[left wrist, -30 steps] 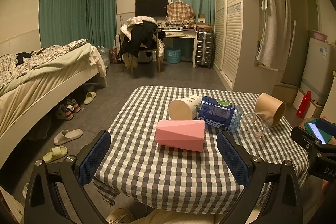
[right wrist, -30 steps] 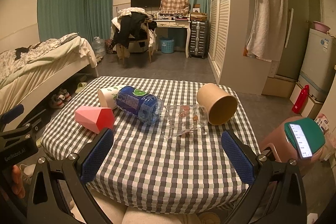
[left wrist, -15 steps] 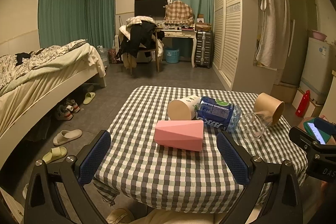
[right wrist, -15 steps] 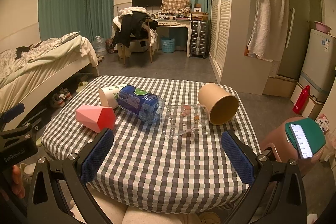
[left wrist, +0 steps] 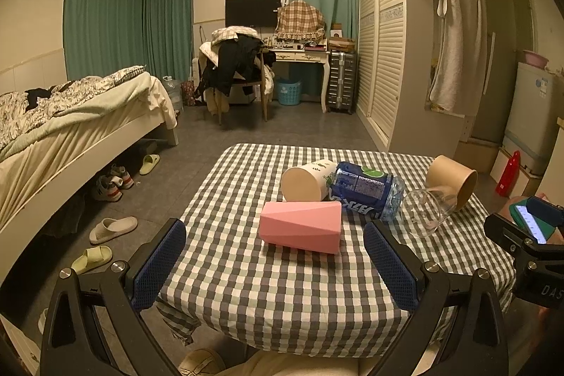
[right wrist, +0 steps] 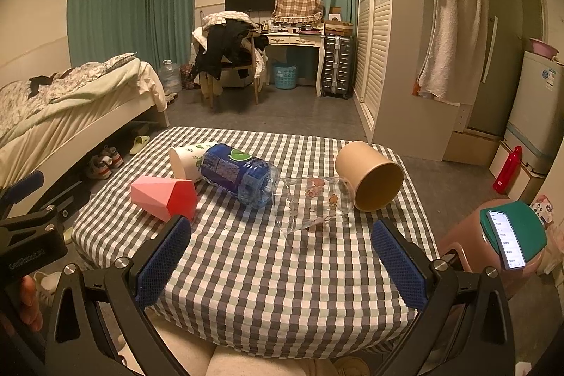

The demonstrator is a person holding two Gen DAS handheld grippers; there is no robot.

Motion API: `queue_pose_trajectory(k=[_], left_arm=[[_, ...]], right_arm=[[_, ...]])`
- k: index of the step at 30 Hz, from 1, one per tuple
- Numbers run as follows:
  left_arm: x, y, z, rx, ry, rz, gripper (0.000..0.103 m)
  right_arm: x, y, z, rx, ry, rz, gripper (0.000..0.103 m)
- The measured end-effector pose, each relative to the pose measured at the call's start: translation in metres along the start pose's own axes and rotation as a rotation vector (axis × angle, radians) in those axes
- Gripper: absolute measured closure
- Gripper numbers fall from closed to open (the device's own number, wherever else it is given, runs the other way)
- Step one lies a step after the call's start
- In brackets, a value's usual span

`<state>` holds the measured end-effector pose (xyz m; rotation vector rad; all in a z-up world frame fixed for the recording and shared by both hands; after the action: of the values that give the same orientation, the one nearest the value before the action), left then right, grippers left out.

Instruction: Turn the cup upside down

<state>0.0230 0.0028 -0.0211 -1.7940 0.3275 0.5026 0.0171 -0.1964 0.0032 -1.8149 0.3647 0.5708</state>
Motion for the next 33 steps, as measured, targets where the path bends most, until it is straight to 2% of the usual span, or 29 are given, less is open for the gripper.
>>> queue_pose_trajectory(k=[14,21,25,33], left_arm=[[0.007,0.000,0.000,0.004,-0.005,0.021,0.000],[0.027,-0.011,0.004,-0.003,-0.043,0.046,0.000],[0.048,-0.023,0.010,-0.005,-0.086,0.051,0.000],[0.096,-0.037,0.017,-0.021,-0.141,0.089,0.000]], right_arm=[[0.006,0.000,0.000,-0.005,-0.015,0.013,0.000],[0.023,-0.009,-0.001,-0.030,-0.038,0.039,0.000],[0.046,-0.025,0.001,-0.091,-0.087,0.060,0.000],[0.132,-0.070,0.005,-0.253,-0.191,0.172,0.000]])
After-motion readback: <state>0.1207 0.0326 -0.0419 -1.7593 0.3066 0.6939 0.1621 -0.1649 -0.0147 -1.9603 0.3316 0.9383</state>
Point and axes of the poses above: each gripper's, at about its wrist camera, not at the fingertips, and x roughly the way its jaws point, z to its left, y to its underside, the point moved 2 cm from there along x, roughly the way its jaws point, and after that the axes turned 15 degrees about -x, right-handed, at the moved point
